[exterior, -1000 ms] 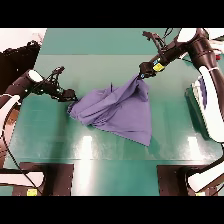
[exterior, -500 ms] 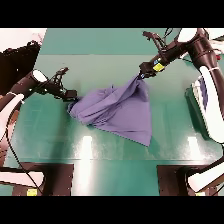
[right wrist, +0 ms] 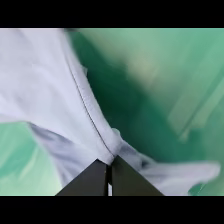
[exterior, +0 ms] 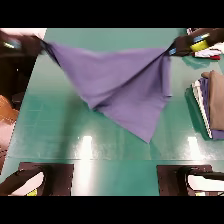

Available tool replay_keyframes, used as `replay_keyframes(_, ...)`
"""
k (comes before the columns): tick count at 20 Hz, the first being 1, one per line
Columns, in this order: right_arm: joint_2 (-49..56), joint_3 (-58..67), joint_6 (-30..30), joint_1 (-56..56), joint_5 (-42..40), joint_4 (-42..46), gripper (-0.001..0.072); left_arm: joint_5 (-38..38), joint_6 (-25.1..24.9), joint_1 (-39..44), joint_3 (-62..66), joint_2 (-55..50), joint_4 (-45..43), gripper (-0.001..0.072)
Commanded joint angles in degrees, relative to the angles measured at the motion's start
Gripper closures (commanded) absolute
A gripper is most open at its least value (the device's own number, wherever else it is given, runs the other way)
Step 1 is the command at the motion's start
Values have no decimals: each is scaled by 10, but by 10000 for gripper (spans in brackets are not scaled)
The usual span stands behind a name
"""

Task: Fold the shirts.

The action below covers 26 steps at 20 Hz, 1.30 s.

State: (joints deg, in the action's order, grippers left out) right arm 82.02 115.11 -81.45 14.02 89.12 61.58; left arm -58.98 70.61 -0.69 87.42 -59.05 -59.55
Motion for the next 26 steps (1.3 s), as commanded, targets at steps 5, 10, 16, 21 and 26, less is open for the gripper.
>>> replay_keyframes(5, -223, 0, 41, -72, -106, 0, 697, 11, 62, -2, 130, 204, -4, 679)
replay_keyframes(10, -325, 6, 46, -156, -161, 0, 697, 18, 91, -2, 265, 214, -1, 680)
replay_keyframes(16, -262, 85, 45, -217, -91, -35, 697, -60, 120, -2, 271, 159, -108, 679)
replay_keyframes(21, -139, -44, 44, -132, -60, -44, 697, -264, 120, -2, 271, -39, -107, 679)
replay_keyframes(26, 41, -142, 47, -64, -86, -14, 698, -320, 120, -2, 271, -271, -105, 678)
